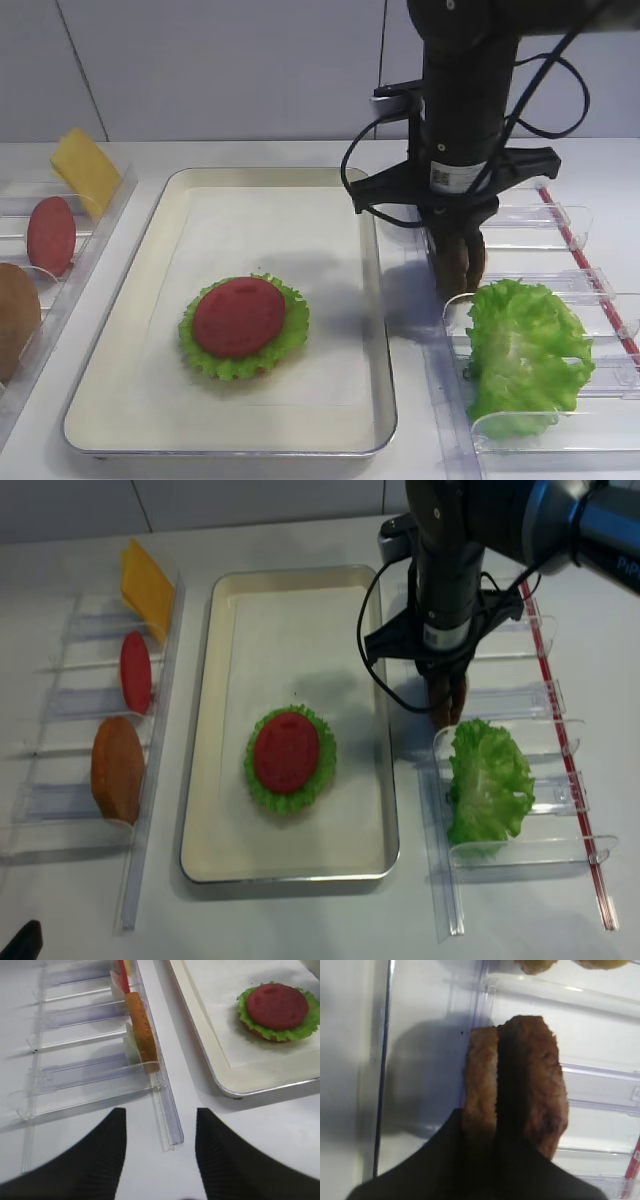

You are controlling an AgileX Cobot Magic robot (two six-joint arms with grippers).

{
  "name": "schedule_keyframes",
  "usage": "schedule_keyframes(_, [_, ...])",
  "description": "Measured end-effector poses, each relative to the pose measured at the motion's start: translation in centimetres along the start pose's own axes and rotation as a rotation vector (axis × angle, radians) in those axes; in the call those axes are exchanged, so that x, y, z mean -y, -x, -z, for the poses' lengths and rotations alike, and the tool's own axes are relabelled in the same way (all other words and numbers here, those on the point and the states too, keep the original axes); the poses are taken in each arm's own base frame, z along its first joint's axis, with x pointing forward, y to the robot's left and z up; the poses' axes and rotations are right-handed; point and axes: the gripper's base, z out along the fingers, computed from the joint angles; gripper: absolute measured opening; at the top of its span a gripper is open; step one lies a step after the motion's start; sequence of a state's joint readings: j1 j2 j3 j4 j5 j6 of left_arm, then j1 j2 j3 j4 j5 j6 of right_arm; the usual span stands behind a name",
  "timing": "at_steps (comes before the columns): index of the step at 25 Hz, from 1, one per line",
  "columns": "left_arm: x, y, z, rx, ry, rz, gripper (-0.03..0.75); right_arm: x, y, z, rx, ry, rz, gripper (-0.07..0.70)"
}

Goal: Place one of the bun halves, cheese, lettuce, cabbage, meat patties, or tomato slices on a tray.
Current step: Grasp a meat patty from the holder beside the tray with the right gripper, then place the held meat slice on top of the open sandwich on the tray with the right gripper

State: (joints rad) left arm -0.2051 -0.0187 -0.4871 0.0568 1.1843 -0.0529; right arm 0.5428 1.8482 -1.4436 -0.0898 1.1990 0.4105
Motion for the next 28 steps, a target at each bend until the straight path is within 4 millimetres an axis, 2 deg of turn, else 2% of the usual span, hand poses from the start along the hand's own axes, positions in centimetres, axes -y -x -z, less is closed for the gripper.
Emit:
schedule_keyframes(4, [0.0, 0.0, 0.0, 0.000, 0.000, 0.000, 0.302, 0.2, -0.3, 1.4, 0.020, 0.007, -0.006, 0.145])
schedule_keyframes(14, [0.0, 0.0, 0.0, 0.000, 0.000, 0.000, 0.302, 0.2, -0.6, 6.5, 0.134, 0.126, -0.026, 0.145])
schedule_keyframes(20, [0.0, 0.0, 0.0, 0.000, 0.000, 0.000, 0.302, -1.2, -1.6, 8.7, 0.150, 0.344, 0.060, 0.145])
schedule_keyframes(23, [0.0, 0.0, 0.0, 0.000, 0.000, 0.000, 0.302, -2.4, -1.8, 8.7, 0.153, 0.473, 0.126, 0.145])
schedule_keyframes(28, [0.0, 0.0, 0.0, 0.000, 0.000, 0.000, 0.302, -4.2, -2.6, 6.9, 0.167, 0.703, 0.197, 0.145])
